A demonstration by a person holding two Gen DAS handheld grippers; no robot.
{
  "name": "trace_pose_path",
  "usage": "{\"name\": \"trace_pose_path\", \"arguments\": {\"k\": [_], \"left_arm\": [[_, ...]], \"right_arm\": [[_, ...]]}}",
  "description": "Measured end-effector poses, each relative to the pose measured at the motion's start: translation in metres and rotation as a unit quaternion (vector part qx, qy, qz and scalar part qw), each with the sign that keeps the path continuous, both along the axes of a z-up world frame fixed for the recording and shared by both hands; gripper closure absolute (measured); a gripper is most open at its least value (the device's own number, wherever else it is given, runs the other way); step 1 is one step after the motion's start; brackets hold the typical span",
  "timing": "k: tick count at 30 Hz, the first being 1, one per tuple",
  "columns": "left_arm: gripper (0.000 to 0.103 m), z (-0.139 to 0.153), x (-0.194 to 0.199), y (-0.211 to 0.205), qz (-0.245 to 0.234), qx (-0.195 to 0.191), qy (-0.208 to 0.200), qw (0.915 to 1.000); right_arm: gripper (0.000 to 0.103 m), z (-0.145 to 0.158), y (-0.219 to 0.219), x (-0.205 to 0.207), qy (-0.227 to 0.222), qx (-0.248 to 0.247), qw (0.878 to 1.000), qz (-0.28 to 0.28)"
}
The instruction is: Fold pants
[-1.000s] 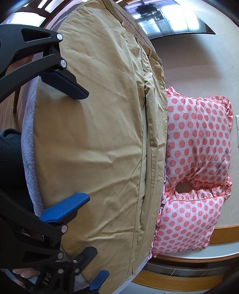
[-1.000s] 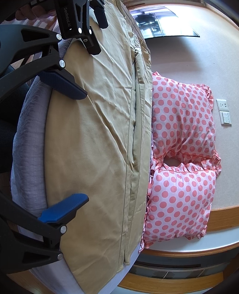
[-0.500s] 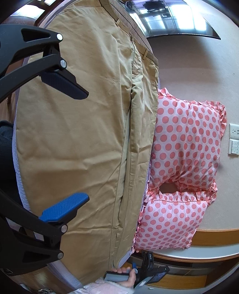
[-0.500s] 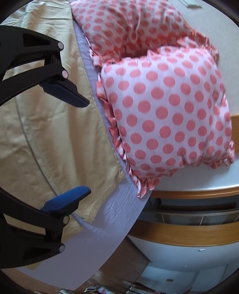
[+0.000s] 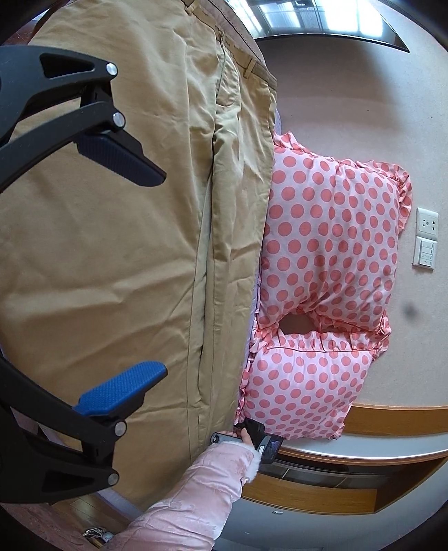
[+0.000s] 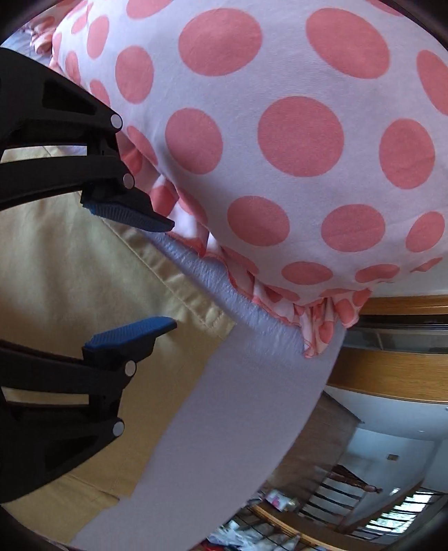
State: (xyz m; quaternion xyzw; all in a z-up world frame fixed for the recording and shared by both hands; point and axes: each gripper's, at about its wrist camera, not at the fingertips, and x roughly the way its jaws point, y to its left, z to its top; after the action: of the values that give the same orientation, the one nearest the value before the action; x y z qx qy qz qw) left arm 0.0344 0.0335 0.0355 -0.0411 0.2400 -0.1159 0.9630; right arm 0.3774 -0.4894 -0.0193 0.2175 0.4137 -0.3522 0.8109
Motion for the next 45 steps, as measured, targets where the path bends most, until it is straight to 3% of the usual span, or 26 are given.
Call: {"name": "trace_pose_path", "arguments": {"k": [2, 3, 4, 6, 9, 14, 16, 19, 23, 24, 25, 27, 32, 33, 34, 35, 36, 39, 42, 45], "left_arm": [[0.002, -0.004, 0.003, -0.001, -0.001, -0.003, 0.008, 1.0], [0.002, -0.005, 0.005, -0.001, 0.0, -0.005, 0.013, 0.9999], [0.002, -0.006, 0.005, 0.0, 0.002, -0.009, 0.018, 0.9998], [0.002, -0.007, 0.004, 0.006, 0.005, -0.025, 0.025, 0.9994], [0.002, -0.006, -0.003, 0.02, 0.014, -0.058, 0.03, 0.9977], [0.002, -0.007, -0.012, 0.033, 0.061, -0.072, 0.034, 0.9949], [0.002, -0.007, -0.014, 0.034, 0.076, -0.067, 0.038, 0.9941], [0.002, -0.005, -0.017, 0.03, 0.085, -0.058, 0.033, 0.9941], [0.002, -0.001, -0.022, 0.027, 0.071, -0.084, 0.029, 0.9935], [0.002, 0.0, -0.025, 0.028, 0.066, -0.094, 0.029, 0.993], [0.002, 0.001, -0.028, 0.029, 0.061, -0.102, 0.025, 0.9926], [0.002, 0.004, -0.036, 0.032, 0.057, -0.111, 0.014, 0.9921], [0.002, 0.014, -0.037, 0.039, 0.077, -0.091, 0.01, 0.9929], [0.002, 0.018, -0.034, 0.041, 0.076, -0.089, 0.009, 0.9931], [0.002, 0.023, -0.03, 0.044, 0.073, -0.088, 0.007, 0.9934], [0.002, 0.028, -0.023, 0.047, 0.072, -0.088, 0.008, 0.9935], [0.002, 0.032, -0.015, 0.052, 0.073, -0.087, 0.011, 0.9935], [0.002, 0.047, 0.018, 0.074, 0.083, -0.093, 0.034, 0.9916], [0.002, 0.055, 0.066, 0.101, 0.104, -0.123, 0.084, 0.9833], [0.003, 0.056, 0.126, 0.121, 0.121, -0.145, 0.142, 0.9718]], "right_arm": [[0.073, 0.0, -0.001, -0.011, -0.022, -0.003, 1.0, 0.0], [0.09, 0.0, -0.003, -0.018, -0.038, 0.008, 0.999, 0.005], [0.094, -0.001, -0.008, -0.026, -0.057, 0.027, 0.998, 0.01], [0.099, 0.004, -0.02, -0.044, -0.109, 0.081, 0.991, 0.017], [0.099, 0.025, -0.024, -0.095, -0.198, 0.108, 0.973, 0.051], [0.099, 0.049, -0.017, -0.229, -0.313, 0.173, 0.929, 0.094], [0.099, 0.047, -0.01, -0.281, -0.322, 0.197, 0.921, 0.093], [0.099, 0.023, -0.009, -0.327, -0.286, 0.23, 0.927, 0.08], [0.093, 0.0, -0.015, -0.329, -0.24, 0.266, 0.931, 0.066], [0.081, 0.0, -0.015, -0.328, -0.236, 0.27, 0.931, 0.061], [0.058, -0.001, -0.015, -0.329, -0.237, 0.277, 0.929, 0.058], [0.042, -0.002, -0.015, -0.328, -0.244, 0.289, 0.924, 0.056], [0.044, -0.007, -0.014, -0.317, -0.249, 0.282, 0.925, 0.053], [0.054, -0.008, -0.014, -0.312, -0.249, 0.279, 0.926, 0.055], [0.077, -0.012, -0.015, -0.308, -0.251, 0.282, 0.924, 0.06], [0.09, -0.018, -0.017, -0.303, -0.256, 0.288, 0.92, 0.067], [0.095, -0.021, -0.02, -0.301, -0.264, 0.288, 0.917, 0.073], [0.099, -0.012, -0.027, -0.327, -0.337, 0.272, 0.896, 0.094], [0.099, 0.004, -0.028, -0.353, -0.368, 0.227, 0.895, 0.107], [0.099, 0.008, -0.031, -0.36, -0.377, 0.232, 0.89, 0.113]]}}
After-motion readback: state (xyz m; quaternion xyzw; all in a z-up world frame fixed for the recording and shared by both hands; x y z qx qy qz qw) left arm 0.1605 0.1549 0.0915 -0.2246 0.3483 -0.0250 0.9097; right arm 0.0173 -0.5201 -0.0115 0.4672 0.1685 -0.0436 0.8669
